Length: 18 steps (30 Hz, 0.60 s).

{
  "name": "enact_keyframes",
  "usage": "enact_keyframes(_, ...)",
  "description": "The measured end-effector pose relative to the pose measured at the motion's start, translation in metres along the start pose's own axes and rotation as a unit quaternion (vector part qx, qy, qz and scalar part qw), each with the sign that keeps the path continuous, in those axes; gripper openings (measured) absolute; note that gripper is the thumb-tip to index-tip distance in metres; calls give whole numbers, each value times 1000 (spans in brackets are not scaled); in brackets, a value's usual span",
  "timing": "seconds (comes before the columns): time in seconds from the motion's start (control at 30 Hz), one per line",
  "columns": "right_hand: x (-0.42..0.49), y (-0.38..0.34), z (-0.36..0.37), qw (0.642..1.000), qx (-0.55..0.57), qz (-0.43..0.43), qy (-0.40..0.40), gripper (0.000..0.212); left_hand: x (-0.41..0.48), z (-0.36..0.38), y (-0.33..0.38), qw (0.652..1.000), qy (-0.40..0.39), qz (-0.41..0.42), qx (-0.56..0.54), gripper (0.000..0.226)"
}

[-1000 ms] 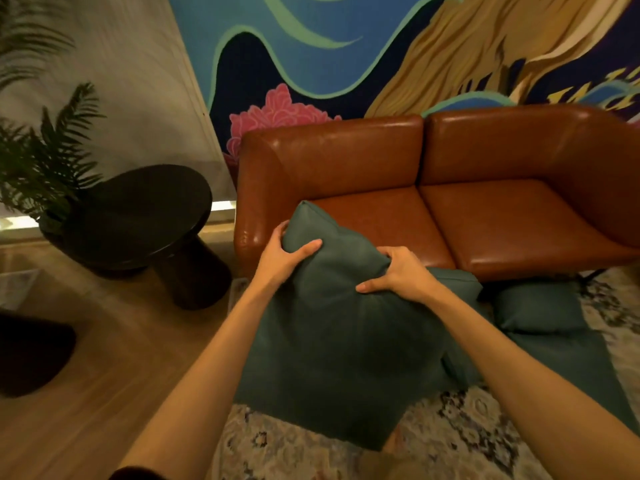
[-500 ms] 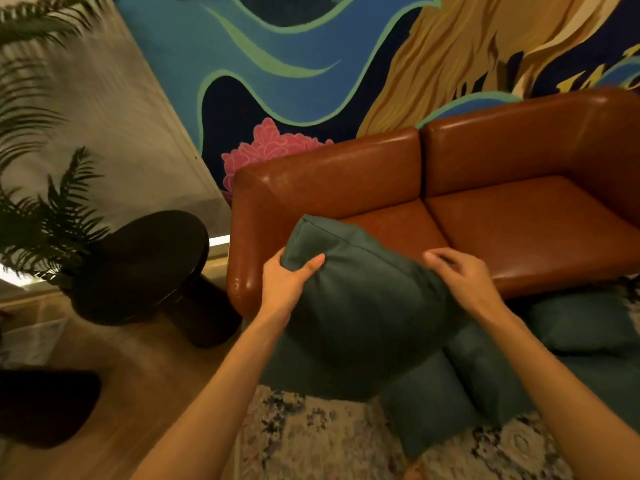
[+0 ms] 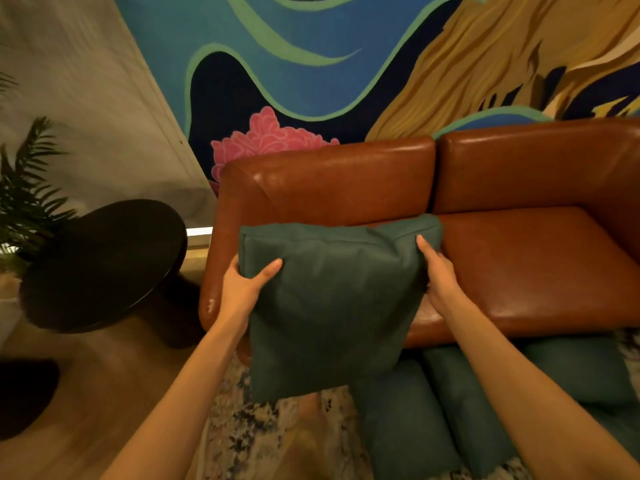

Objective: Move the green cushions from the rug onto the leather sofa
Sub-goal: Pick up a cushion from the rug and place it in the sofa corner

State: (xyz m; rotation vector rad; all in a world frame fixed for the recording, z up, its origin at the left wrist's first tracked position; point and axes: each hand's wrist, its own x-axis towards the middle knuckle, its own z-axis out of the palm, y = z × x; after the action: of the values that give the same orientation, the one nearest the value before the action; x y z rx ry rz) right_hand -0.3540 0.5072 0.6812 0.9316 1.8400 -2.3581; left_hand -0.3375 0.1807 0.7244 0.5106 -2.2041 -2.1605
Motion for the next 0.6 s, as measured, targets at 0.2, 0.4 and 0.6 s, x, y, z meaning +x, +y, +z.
enact_keyframes(0.2,90,-4,74,996,-57,-31,69,53,99,-9,-32,999,-12,-38,10,57)
enact_keyframes(0.4,164,-25,144,984,-160,-35,75,52,186,-40,-32,991,-63,-72,98,82)
enact_keyframes(0.6,202,-22,185,969,-238,-44,47,50,212,-61,-48,983,-93,-144,65,51)
